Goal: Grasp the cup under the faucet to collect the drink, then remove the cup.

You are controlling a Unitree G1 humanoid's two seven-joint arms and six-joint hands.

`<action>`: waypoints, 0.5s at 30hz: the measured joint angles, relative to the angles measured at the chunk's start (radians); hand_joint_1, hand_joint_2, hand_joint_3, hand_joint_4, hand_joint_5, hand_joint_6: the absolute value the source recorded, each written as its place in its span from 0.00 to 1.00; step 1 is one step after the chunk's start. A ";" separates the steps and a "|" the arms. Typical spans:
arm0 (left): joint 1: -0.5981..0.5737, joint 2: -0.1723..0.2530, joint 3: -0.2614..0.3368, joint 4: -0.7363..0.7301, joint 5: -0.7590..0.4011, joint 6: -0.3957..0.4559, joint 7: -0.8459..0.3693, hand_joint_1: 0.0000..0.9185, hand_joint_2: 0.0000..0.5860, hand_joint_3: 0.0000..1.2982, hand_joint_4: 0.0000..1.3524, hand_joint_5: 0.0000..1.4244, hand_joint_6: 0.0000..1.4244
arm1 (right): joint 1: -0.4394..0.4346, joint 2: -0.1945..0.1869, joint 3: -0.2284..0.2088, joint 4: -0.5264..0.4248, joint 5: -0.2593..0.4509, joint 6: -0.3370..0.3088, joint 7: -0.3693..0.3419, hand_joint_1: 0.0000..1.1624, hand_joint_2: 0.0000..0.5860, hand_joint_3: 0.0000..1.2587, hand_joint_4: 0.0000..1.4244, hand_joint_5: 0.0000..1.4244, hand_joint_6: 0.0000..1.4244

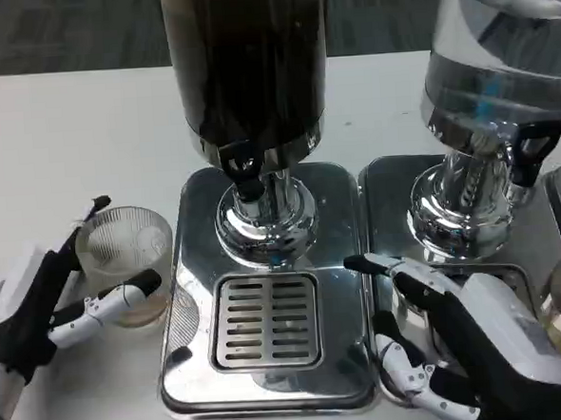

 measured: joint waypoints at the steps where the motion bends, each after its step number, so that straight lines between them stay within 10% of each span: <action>1: 0.000 0.000 0.000 0.000 0.000 0.000 0.000 0.17 0.28 0.15 0.19 0.32 0.32 | 0.000 0.000 0.000 0.000 0.001 0.000 0.000 0.41 1.00 0.16 0.14 0.09 0.17; 15: 0.001 0.000 -0.001 -0.002 0.007 -0.009 0.041 0.17 0.33 0.30 0.35 0.49 0.54 | -0.003 0.000 0.001 0.000 0.026 -0.001 0.000 0.41 1.00 0.14 0.15 0.11 0.18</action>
